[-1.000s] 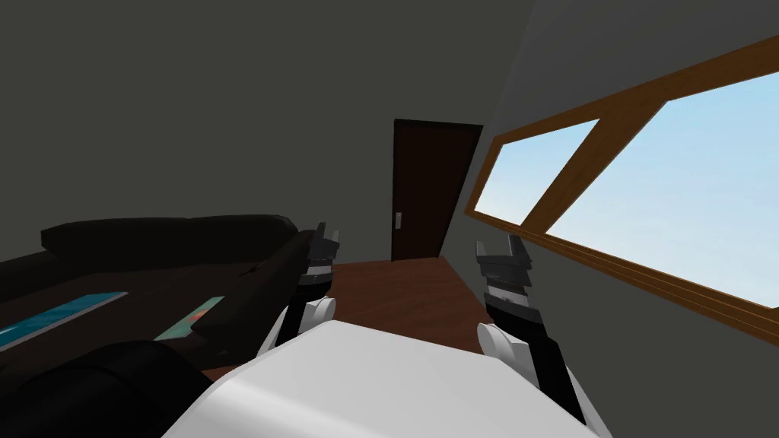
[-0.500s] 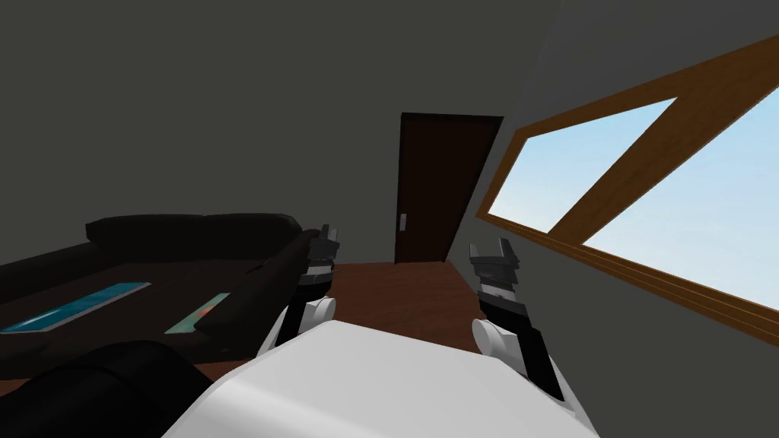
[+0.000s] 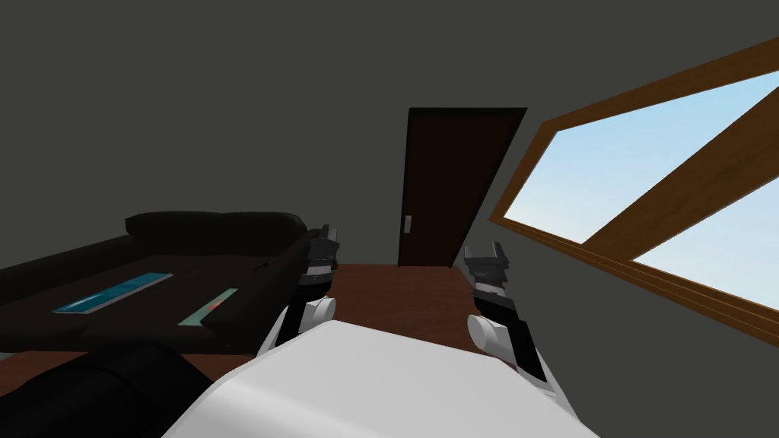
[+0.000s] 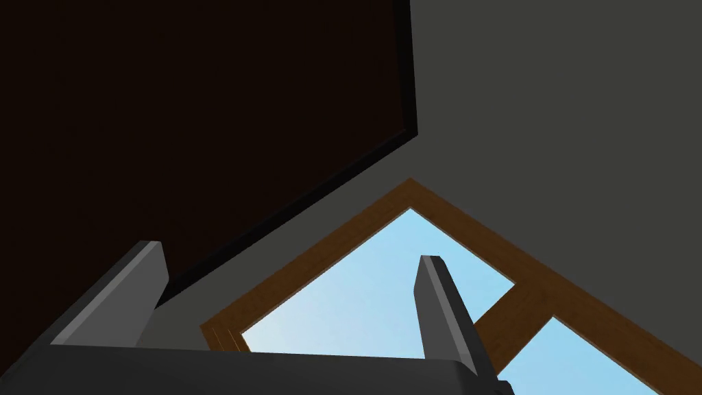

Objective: Pull the door open

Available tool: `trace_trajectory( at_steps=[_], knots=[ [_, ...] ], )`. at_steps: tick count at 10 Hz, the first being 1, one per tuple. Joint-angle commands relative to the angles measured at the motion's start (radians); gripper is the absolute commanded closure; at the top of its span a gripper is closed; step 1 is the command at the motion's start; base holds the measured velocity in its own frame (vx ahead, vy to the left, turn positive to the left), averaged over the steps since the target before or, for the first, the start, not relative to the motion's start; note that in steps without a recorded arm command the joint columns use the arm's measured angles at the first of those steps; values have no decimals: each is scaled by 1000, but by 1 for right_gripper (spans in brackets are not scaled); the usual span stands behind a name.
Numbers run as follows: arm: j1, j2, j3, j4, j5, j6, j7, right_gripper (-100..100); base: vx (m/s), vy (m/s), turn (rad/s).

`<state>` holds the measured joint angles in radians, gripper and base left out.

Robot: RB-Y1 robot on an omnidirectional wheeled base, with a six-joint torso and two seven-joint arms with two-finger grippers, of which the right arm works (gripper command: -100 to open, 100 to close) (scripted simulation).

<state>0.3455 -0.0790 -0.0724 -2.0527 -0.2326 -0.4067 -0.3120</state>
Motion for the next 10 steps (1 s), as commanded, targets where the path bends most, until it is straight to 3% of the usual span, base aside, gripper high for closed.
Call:
trace_trajectory(
  at_steps=[1, 10],
  knots=[
    [-17, -2, 0, 32, -20, 4, -27, -100, 83, -2, 115],
    [-114, -15, 0, 237, -144, 15, -188, -100, 98, -13, 119]
  ],
)
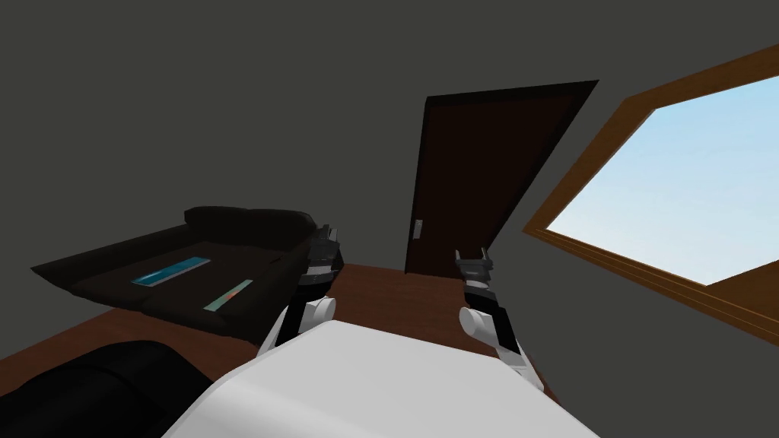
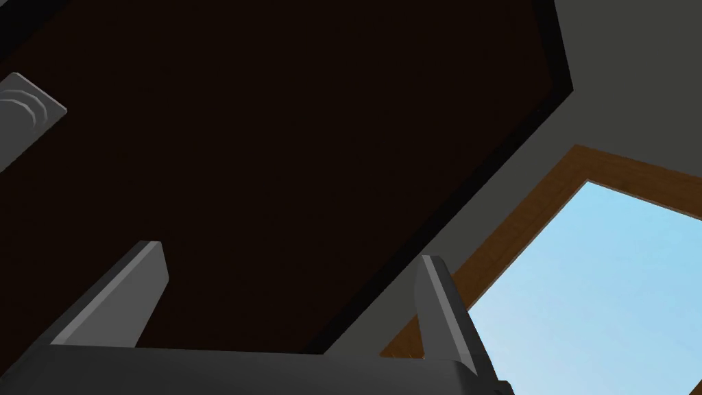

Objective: Pull the door open

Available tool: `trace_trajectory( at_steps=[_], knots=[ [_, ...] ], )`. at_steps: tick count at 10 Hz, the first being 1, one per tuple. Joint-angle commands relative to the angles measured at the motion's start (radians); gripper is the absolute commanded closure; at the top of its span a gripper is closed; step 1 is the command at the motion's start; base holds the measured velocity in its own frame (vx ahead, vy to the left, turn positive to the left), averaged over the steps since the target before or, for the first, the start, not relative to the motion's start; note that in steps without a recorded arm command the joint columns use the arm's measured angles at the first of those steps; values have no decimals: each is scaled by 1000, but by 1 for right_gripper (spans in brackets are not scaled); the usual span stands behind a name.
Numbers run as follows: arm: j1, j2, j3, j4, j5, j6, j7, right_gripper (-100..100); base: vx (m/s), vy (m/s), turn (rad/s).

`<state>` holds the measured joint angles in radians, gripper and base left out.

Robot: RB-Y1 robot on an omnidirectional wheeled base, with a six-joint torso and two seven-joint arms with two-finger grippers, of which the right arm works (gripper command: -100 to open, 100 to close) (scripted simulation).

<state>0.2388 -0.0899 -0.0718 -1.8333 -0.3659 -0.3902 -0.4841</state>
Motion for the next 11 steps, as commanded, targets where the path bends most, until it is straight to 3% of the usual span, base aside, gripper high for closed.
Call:
trace_trajectory(
  at_steps=[1, 11],
  knots=[
    [-18, -5, -1, 42, -25, 0, -35, -100, 91, -29, 133],
    [-130, -9, -2, 277, -167, 14, -219, -100, 96, -26, 125]
  ],
)
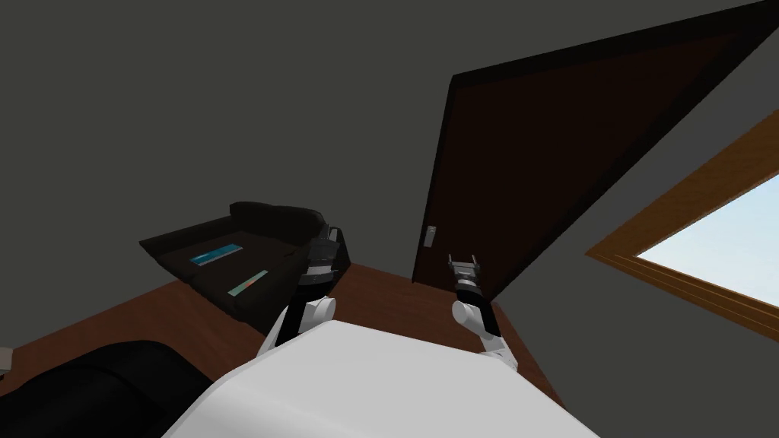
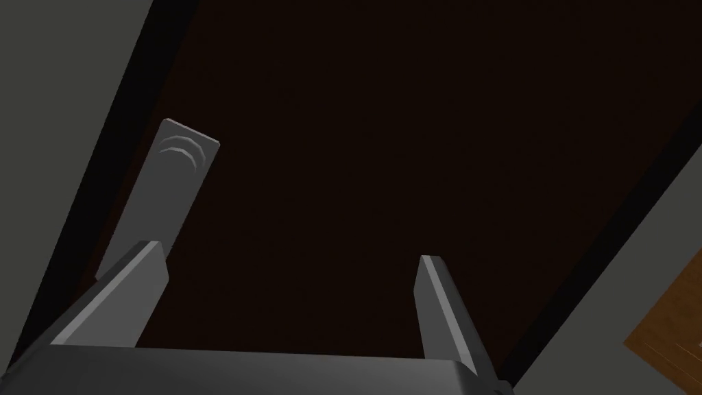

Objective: Pull the door open

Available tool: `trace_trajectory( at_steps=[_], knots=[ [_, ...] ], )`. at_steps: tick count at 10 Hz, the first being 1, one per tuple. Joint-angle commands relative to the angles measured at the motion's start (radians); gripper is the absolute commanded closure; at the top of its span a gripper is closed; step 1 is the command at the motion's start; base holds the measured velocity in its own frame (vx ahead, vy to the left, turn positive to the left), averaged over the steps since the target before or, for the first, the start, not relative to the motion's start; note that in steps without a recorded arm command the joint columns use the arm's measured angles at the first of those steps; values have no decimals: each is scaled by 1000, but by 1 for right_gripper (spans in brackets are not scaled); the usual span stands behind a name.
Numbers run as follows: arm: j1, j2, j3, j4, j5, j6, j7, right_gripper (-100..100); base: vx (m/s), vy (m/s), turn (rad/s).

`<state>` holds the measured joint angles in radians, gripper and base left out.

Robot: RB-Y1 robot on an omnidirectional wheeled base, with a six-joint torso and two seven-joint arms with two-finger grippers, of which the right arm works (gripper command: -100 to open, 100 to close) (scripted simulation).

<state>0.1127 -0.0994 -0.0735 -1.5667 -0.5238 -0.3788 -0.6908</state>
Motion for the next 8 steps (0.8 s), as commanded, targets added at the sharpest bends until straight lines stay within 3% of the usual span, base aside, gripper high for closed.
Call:
trace_trajectory(
  at_steps=[1, 8],
  knots=[
    [-14, 1, 0, 33, -22, 3, -30, -100, 87, -39, 122],
    [-89, 3, 0, 191, -118, 12, -155, -100, 99, -41, 121]
  ],
)
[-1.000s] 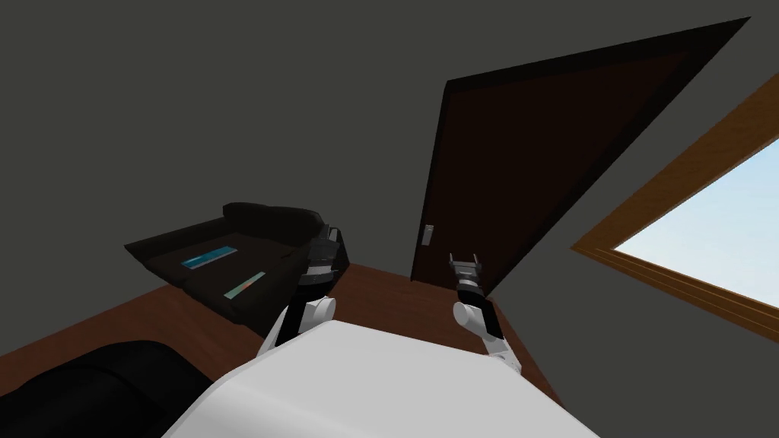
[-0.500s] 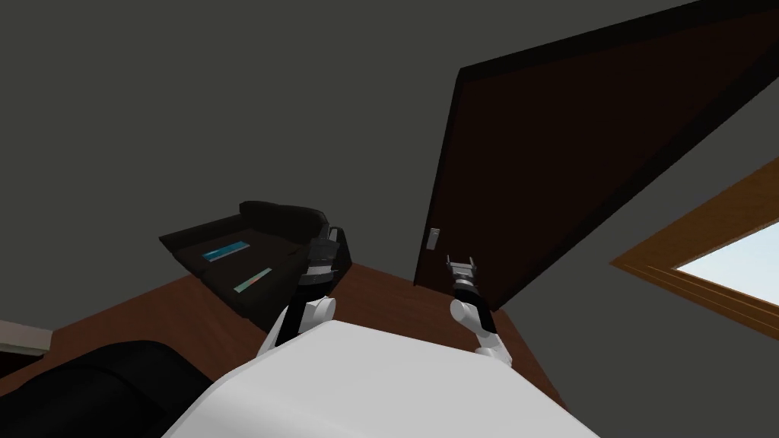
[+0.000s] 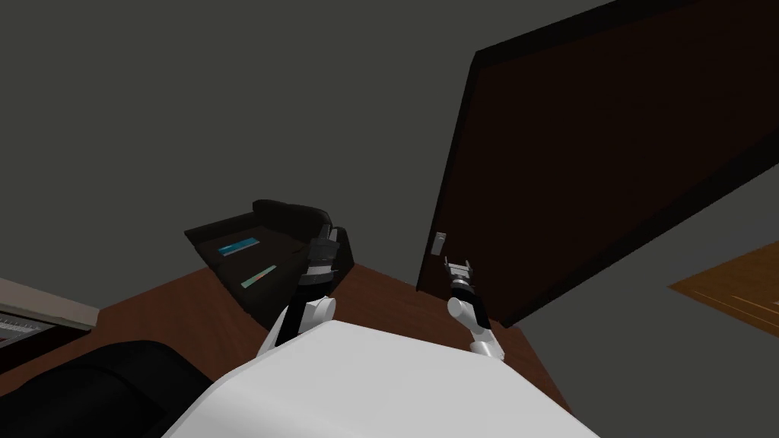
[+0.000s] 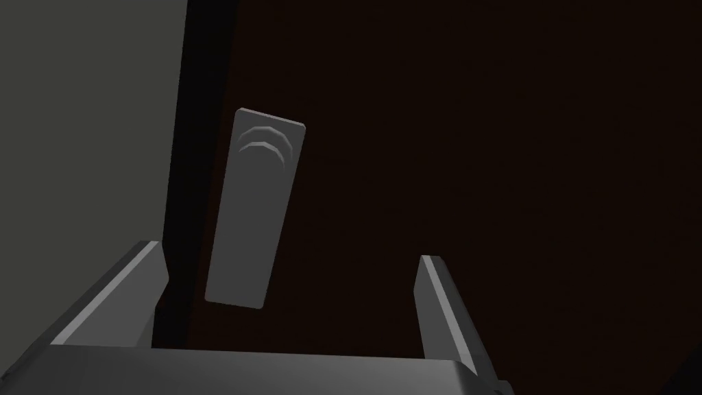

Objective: Pull the door open

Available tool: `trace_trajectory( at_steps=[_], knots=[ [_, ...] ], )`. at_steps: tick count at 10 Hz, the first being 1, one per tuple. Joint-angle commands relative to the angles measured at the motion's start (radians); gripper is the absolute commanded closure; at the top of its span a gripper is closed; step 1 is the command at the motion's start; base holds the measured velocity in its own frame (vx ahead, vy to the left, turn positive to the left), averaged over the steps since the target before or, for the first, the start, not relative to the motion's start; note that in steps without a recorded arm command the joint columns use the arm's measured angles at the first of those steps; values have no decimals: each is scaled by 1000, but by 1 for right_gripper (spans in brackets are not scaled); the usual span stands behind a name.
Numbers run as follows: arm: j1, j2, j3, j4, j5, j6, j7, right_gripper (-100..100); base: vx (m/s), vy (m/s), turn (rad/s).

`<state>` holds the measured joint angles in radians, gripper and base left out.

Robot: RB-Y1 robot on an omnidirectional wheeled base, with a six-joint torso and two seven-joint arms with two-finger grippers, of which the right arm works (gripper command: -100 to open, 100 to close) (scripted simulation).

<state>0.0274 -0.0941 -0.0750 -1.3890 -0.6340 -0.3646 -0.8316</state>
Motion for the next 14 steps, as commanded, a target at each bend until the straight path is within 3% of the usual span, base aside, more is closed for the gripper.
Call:
trace_trajectory(
  at_steps=[1, 6, 7, 8, 9, 14],
  knots=[
    [-12, -2, 1, 31, -18, -1, -27, -100, 85, -52, 72],
    [-65, 3, 1, 141, -85, 5, -114, -100, 96, -46, 114],
    [-72, 4, 1, 156, -93, 6, -126, -100, 105, -56, 105],
    [-63, 3, -1, 138, -87, 9, -115, -100, 47, -25, 22],
    [-57, -29, -14, 150, -98, 5, -142, -100, 136, -13, 138],
    [-31, -135, -54, 187, -131, -14, -225, -100, 205, -4, 164]
  ],
)
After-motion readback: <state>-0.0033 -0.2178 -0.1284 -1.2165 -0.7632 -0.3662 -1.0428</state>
